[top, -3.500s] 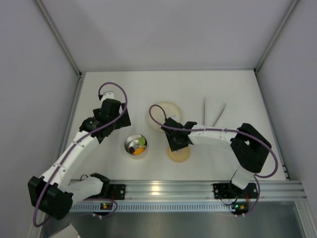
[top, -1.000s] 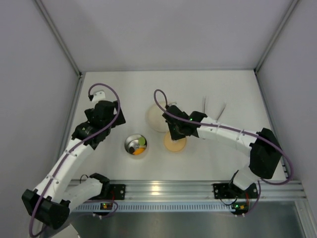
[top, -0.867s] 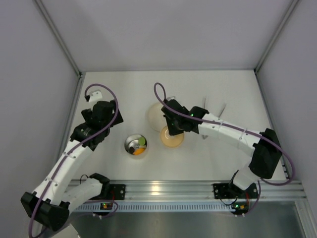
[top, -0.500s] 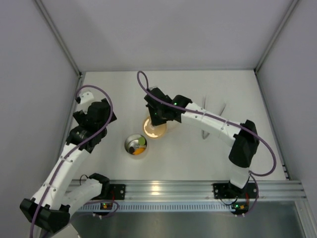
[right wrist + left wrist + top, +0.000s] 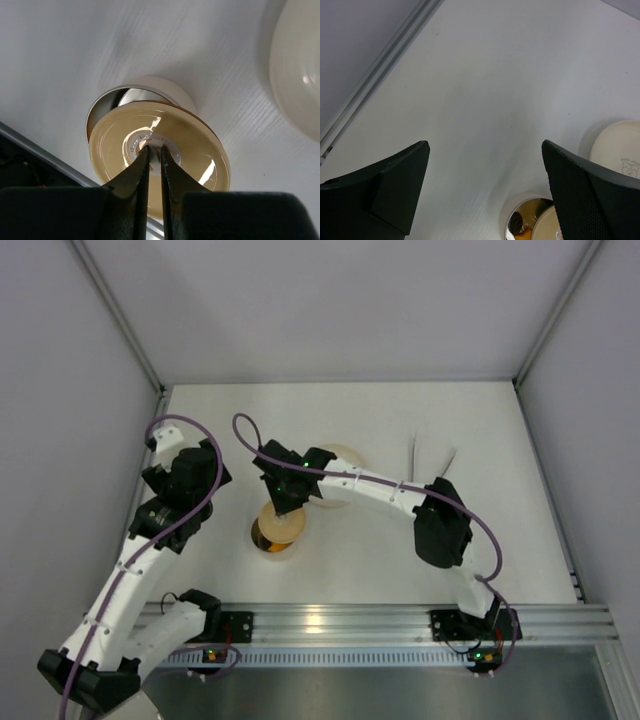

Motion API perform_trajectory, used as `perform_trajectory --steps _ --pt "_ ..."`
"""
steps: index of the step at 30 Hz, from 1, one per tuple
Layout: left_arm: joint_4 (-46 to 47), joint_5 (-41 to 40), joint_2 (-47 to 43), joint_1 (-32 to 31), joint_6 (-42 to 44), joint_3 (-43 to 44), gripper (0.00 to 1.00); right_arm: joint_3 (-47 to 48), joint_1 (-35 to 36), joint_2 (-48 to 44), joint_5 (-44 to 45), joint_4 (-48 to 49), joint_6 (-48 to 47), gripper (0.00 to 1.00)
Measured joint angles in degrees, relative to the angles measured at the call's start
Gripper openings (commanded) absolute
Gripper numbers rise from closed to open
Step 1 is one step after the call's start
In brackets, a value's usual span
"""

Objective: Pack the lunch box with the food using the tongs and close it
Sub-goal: Close the box lid on the packing box.

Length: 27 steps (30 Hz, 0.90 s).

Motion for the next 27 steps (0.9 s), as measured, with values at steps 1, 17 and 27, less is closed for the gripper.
perform_trajectory --steps 1,17,27 --pt "-0.02 0.00 -0.07 0.00 -0.02 0.00 0.99 0.52 0.33 0.48 -0.15 0.00 0.22 0.00" --pt "0.00 0.02 -0.87 0.00 -0.07 0.00 0.99 5.16 2.08 4.79 -1.22 0.02 1.25 0.00" --pt "0.00 0.04 -0.87 0.00 -0.07 0.00 0.99 2.86 2.08 5.27 -1.90 0.63 1.75 0.00"
